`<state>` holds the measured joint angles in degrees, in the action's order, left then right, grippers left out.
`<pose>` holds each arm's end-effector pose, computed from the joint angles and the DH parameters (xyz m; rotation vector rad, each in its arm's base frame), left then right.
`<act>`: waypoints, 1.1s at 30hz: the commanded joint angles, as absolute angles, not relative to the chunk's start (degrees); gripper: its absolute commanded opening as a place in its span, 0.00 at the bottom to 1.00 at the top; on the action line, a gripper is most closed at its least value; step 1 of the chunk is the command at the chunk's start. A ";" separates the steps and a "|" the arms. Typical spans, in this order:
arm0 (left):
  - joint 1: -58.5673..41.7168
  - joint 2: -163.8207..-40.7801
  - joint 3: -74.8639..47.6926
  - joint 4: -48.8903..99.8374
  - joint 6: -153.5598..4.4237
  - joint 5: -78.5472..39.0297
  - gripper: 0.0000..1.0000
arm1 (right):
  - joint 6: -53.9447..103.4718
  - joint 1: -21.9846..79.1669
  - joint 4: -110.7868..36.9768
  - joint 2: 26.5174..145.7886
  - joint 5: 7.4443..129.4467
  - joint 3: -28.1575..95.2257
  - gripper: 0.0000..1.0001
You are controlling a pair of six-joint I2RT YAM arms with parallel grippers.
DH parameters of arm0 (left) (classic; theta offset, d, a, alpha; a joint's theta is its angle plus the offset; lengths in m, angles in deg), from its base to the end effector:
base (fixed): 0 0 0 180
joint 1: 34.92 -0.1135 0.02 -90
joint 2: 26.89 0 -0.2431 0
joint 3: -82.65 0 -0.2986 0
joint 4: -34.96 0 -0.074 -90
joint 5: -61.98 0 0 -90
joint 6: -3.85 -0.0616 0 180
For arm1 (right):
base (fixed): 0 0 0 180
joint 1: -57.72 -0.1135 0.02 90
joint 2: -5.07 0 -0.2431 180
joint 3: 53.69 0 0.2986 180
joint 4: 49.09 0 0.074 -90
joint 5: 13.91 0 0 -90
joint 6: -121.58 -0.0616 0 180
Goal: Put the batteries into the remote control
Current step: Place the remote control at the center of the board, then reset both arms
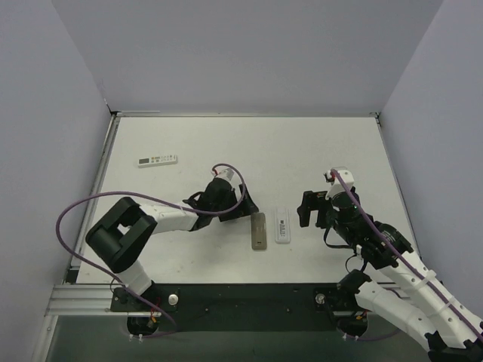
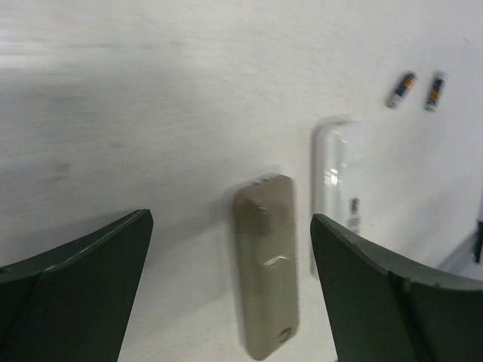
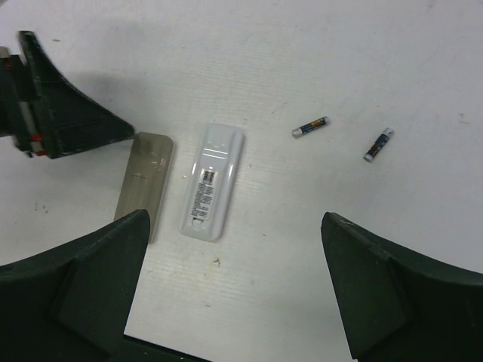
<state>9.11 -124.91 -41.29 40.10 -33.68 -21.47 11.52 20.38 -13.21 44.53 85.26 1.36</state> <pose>0.2713 -0.2721 0.0736 -0.1089 2.4175 -0.9955 0.2018 0.1416 0.3015 -0.1854 1.9460 0.5155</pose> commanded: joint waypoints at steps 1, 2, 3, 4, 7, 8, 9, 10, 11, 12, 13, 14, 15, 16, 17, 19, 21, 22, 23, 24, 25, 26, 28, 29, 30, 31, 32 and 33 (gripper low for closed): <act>3.42 -115.94 -44.61 23.47 -39.64 -36.43 0.97 | 13.38 21.07 -10.35 42.08 95.23 1.23 0.91; 2.09 -114.10 -44.88 20.06 -40.26 -37.33 0.97 | 13.65 21.07 -9.99 41.47 97.07 1.14 0.91; 0.86 -110.25 -45.49 16.55 -40.88 -38.47 0.97 | 14.08 21.33 -9.64 40.33 100.40 1.23 0.91; -1.59 -108.13 -46.28 15.04 -42.19 -40.65 0.97 | 14.44 21.33 -8.94 39.88 102.26 1.40 0.92; -6.25 -97.85 -47.17 8.45 -44.65 -44.26 0.97 | 15.05 21.51 -7.89 36.90 109.21 1.76 0.95; -6.97 -94.95 -46.91 4.34 -45.27 -45.32 0.97 | 15.23 21.59 -7.79 35.93 110.53 1.93 0.96; -7.67 -89.09 -46.47 2.21 -46.06 -46.55 0.98 | 15.23 21.68 -7.62 34.09 112.11 2.02 0.95; -8.11 -85.99 -45.86 0.01 -47.72 -49.87 0.97 | 15.32 21.77 -7.44 32.95 114.30 2.20 0.96; -8.29 -82.91 -44.29 -4.19 -48.70 -51.82 0.97 | 15.32 21.86 -7.44 31.89 115.45 2.37 0.97; -8.29 -77.14 -43.23 -6.05 -49.49 -53.75 0.97 | 15.32 21.95 -7.35 30.05 116.51 2.46 0.97; -8.29 -74.04 -42.43 -7.64 -51.06 -56.99 0.97 | 15.58 21.86 -7.44 28.99 118.17 2.55 0.98; -8.29 -71.05 -40.60 -10.27 -51.69 -58.50 0.97 | 15.76 21.95 -7.44 28.11 118.88 2.81 0.98; -8.29 -65.45 -39.80 -11.16 -52.22 -59.91 0.97 | 16.11 21.95 -7.70 26.53 119.50 2.90 0.98; -8.29 -62.52 -39.18 -11.78 -53.96 -61.66 0.97 | 16.72 21.86 -7.97 25.73 120.64 2.99 0.98; -8.29 -57.01 -38.65 -12.13 -54.76 -62.64 0.97 | 17.07 22.03 -8.14 24.16 121.08 3.16 0.98; -8.29 -51.62 -37.42 -11.88 -57.66 -63.88 0.97 | 17.51 21.86 -8.58 22.48 122.23 3.34 0.98; -8.29 -44.96 -36.54 -10.82 -60.29 -64.23 0.97 | 18.30 21.86 -8.93 20.20 123.98 3.60 0.99; -8.29 -43.09 -36.28 -10.65 -60.57 -65.01 0.97 | 18.74 21.86 -9.37 19.41 124.51 3.69 0.99; -8.29 -41.33 -36.10 -10.21 -61.01 -65.11 0.97 | 19.44 21.86 -9.64 18.88 125.21 3.86 0.99; -8.29 -38.18 -35.84 -9.94 -61.79 -65.28 0.97 | 19.97 21.95 -9.90 17.57 125.39 4.13 0.99; -8.29 -36.93 -35.48 -9.68 -61.98 -65.72 0.98 | 20.41 21.86 -10.42 17.20 125.57 4.22 0.99; -8.29 -35.70 -35.22 -9.42 -62.15 -65.90 0.97 | 20.68 21.86 -10.60 16.77 125.57 4.39 0.99; -8.29 -33.05 -35.04 -9.15 -62.77 -66.16 0.97 | 21.73 21.86 -11.13 15.97 125.83 4.66 0.99; -8.29 -32.26 -35.04 -9.06 -62.77 -66.34 0.97 | 21.91 21.86 -11.22 15.80 125.83 4.83 0.99; -8.29 -30.95 -35.04 -8.89 -62.94 -66.51 0.97 | 22.43 21.86 -11.48 15.62 125.92 5.01 0.99; -8.29 -30.33 -35.04 -8.80 -63.03 -66.69 0.97 | 22.61 21.86 -11.57 15.62 125.92 5.18 0.99; -8.29 -29.71 -35.39 -8.36 -63.21 -67.04 0.98 | 22.70 21.86 -11.66 15.53 125.92 5.36 0.99; -8.29 -28.75 -35.57 -8.10 -63.64 -67.30 0.97 | 22.79 21.86 -11.75 15.44 125.83 5.36 0.99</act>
<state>-8.07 -31.01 -35.89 -8.22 -60.89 -65.47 20.62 21.69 -9.40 15.68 123.53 3.81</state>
